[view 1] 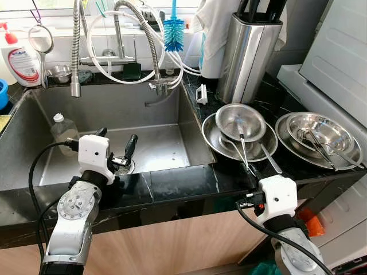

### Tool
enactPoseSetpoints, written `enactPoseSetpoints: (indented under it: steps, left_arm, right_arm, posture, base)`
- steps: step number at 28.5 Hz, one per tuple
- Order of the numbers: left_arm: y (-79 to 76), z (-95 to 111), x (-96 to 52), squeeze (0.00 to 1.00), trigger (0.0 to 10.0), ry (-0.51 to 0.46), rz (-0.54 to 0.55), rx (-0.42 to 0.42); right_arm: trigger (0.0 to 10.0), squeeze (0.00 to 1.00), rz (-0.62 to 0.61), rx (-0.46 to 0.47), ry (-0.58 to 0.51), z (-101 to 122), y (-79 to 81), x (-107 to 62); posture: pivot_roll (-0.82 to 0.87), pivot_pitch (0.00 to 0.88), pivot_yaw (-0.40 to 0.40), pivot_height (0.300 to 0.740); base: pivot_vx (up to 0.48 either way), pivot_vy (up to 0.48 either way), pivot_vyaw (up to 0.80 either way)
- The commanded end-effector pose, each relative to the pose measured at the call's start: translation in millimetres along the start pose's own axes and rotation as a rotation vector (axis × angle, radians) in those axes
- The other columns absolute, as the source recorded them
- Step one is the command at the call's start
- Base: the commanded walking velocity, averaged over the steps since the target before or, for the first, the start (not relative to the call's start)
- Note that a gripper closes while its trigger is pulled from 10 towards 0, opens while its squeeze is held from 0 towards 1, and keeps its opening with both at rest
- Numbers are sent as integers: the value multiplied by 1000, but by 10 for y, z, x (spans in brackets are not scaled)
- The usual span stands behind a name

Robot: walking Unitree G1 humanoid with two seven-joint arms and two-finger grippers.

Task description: Kitchen organization

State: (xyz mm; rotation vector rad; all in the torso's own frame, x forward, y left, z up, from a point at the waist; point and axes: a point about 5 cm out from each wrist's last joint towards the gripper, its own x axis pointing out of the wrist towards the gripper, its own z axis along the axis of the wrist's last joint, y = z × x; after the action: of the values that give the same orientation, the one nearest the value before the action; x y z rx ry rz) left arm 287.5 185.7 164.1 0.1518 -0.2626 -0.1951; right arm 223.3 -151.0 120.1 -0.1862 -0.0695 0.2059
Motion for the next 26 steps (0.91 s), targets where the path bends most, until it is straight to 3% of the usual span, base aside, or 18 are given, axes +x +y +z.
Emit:
enactPoseSetpoints:
  steps: [1,16,21,26]
  left_arm:
    - [3,43,33,0,10000,-8,2,8]
    - [6,46,38,0,10000,-9,2,11]
    - [13,49,44,0,10000,-10,9,13]
    - [12,52,44,0,10000,-11,9,12]
  right_arm:
    - [0,0,9,6,5,-4,-3,9]
    - [0,0,15,21,-11,35,-6,26]
    - [0,0,103,73,-98,257,83,91]
    - [0,0,130,77,-118,318,123,110]
  posture:
    - [40,0,-50,740]
    - [39,0,-50,740]
    - [41,0,-52,740]
    - [41,0,-52,740]
  base:
    - [0,0,0]
    - [0,0,0]
    - [0,0,0]
    - [0,0,0]
